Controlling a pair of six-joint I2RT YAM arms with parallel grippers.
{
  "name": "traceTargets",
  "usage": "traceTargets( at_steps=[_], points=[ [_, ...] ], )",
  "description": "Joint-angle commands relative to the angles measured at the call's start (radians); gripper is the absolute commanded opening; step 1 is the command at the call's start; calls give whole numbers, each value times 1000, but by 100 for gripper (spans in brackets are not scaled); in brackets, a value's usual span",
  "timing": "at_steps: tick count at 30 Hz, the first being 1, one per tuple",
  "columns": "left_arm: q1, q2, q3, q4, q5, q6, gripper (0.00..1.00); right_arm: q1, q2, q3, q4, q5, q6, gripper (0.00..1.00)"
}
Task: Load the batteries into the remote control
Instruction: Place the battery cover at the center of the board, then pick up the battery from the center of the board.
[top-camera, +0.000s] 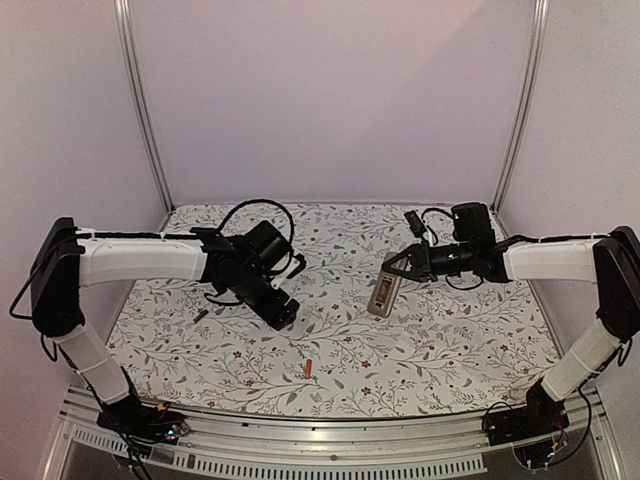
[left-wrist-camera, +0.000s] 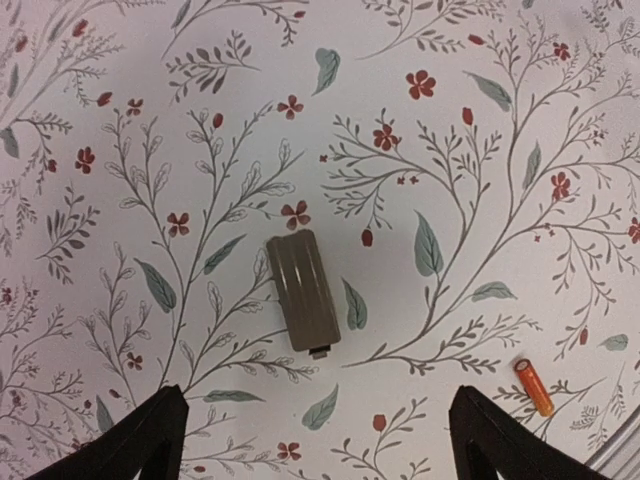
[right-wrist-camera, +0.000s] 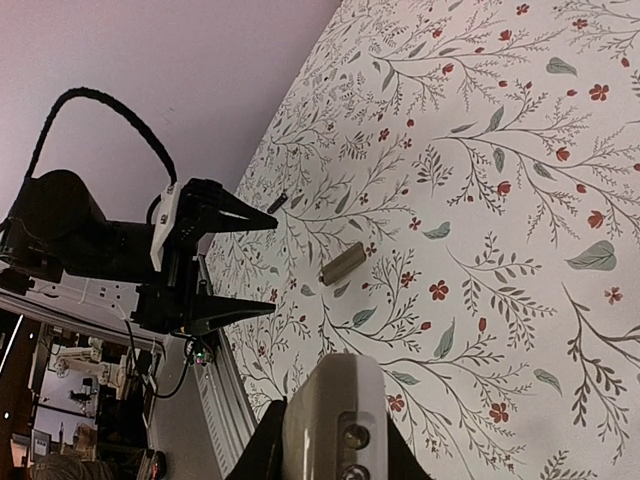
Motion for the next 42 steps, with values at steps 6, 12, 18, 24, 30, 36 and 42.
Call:
traceTargets(
  at_steps=[6,12,18,24,30,36,42],
  points=[
    [146,-97,-52,-98,-46,11,87,-3,-44,-36,3,-25,-34,0],
    [356,-111,-91,-187,4,-28,77,-3,-52,-65,43,-66,-43,0],
    [483,-104,-130,-211,20,-6,72,-3,-69,-96,106,-111,-50,0],
    [517,-56,-97,-239,61,32,65,-1,-82,-115,172,-142,-39,0],
    [526,2,-70,-278,76,49,59,-1,-84,-113,174,-141,-35,0],
    [530,45,-57,-285,46,65,57,-1,-76,-108,174,-144,-29,0],
    [561,86,-61,-257,53,66,53,-1,-72,-108,173,-146,-29,0]
  ],
)
